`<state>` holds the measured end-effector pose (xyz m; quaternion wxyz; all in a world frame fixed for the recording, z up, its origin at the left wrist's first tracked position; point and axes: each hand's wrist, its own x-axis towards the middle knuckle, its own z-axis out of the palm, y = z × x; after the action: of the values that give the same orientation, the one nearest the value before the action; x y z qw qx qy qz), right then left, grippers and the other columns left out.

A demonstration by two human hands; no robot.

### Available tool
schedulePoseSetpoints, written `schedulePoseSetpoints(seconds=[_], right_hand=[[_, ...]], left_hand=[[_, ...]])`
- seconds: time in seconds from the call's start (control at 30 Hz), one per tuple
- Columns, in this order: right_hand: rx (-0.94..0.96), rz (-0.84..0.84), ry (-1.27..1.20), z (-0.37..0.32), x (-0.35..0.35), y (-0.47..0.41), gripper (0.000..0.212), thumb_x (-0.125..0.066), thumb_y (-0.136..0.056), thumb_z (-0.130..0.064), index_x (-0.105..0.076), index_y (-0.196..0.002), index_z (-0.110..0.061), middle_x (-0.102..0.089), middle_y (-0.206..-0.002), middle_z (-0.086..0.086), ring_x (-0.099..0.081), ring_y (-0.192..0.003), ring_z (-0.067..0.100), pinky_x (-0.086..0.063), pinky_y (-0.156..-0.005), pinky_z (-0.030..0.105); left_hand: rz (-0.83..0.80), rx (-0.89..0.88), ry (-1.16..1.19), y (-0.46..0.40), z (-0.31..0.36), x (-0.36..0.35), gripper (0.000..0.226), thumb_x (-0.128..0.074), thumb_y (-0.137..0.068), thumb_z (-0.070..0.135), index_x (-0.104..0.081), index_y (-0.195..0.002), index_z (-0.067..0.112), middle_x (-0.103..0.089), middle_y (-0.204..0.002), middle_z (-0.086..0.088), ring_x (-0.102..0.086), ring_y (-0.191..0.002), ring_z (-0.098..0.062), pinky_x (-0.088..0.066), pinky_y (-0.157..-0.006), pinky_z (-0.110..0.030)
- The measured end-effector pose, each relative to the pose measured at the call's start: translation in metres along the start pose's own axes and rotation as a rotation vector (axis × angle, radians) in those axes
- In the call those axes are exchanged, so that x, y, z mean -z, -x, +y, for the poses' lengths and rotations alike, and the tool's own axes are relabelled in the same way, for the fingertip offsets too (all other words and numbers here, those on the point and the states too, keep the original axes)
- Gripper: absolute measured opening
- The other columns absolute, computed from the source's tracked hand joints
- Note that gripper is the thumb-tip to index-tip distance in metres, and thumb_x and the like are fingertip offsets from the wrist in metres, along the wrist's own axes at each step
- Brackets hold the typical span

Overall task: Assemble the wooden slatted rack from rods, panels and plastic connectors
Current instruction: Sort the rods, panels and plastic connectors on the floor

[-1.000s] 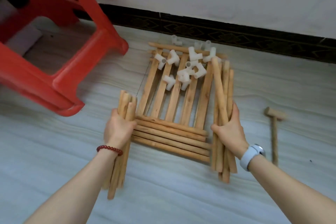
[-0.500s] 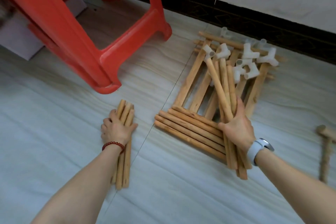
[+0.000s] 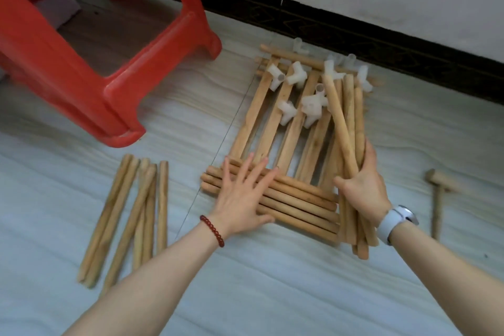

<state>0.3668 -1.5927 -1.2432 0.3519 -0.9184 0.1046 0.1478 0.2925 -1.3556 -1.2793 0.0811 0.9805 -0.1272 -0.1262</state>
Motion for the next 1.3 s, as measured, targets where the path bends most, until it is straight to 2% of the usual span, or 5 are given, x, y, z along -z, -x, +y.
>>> schedulePoseSetpoints(seconds=[0.3, 0.57, 0.87, 1.03, 1.3], right_hand=[[-0.373, 0.103, 0.133, 0.121, 0.038, 0.058, 0.101, -0.066, -0.076, -0.013, 0.001, -0.148, -0.033, -0.050, -0.129, 0.019, -0.055, -0.101, 0.040, -0.041, -0.075, 0.035], [-0.546, 0.165, 0.227, 0.145, 0.031, 0.076, 0.088, -0.061, -0.079, -0.013, -0.006, -0.149, -0.012, -0.034, -0.131, 0.028, -0.038, -0.118, 0.043, -0.039, -0.095, 0.045], [-0.333, 0.108, 0.571, 0.143, 0.015, 0.073, 0.096, -0.055, -0.080, -0.057, 0.002, -0.149, -0.023, -0.008, -0.153, 0.017, -0.015, -0.138, 0.034, -0.016, -0.111, 0.050], [-0.155, 0.122, 0.574, 0.122, 0.017, 0.063, 0.080, -0.053, -0.087, -0.044, -0.011, -0.150, -0.018, -0.013, -0.153, 0.019, -0.013, -0.140, 0.033, -0.008, -0.111, 0.057], [0.562, -0.132, 0.544, 0.030, -0.020, 0.042, 0.057, -0.055, -0.088, -0.024, -0.036, -0.141, -0.012, -0.039, -0.141, 0.016, -0.031, -0.134, 0.032, -0.013, -0.113, 0.052]], left_hand=[[-0.182, -0.107, -0.180, -0.048, 0.041, 0.006, 0.088, -0.079, -0.059, 0.053, -0.039, -0.128, 0.018, -0.041, -0.130, -0.004, -0.040, -0.119, -0.023, -0.035, -0.095, -0.040], [-0.253, -0.136, -0.126, -0.047, 0.043, 0.011, 0.067, -0.076, -0.062, 0.056, -0.053, -0.111, 0.016, -0.048, -0.114, 0.001, -0.046, -0.103, -0.018, -0.048, -0.079, -0.032], [-0.302, -0.134, 0.069, -0.059, 0.034, 0.022, 0.042, -0.069, -0.076, 0.049, -0.057, -0.103, 0.020, -0.047, -0.091, 0.008, -0.046, -0.084, -0.011, -0.034, -0.065, -0.023], [0.069, -0.077, 0.186, -0.035, 0.031, 0.037, 0.023, -0.066, -0.077, 0.014, -0.053, -0.095, 0.017, -0.059, -0.086, 0.002, -0.061, -0.078, -0.025, -0.037, -0.057, -0.028], [0.350, 0.805, 0.612, 0.040, -0.022, 0.006, 0.045, -0.059, -0.089, 0.013, -0.041, -0.128, 0.000, -0.053, -0.123, -0.022, -0.051, -0.111, -0.039, -0.040, -0.088, -0.041]])
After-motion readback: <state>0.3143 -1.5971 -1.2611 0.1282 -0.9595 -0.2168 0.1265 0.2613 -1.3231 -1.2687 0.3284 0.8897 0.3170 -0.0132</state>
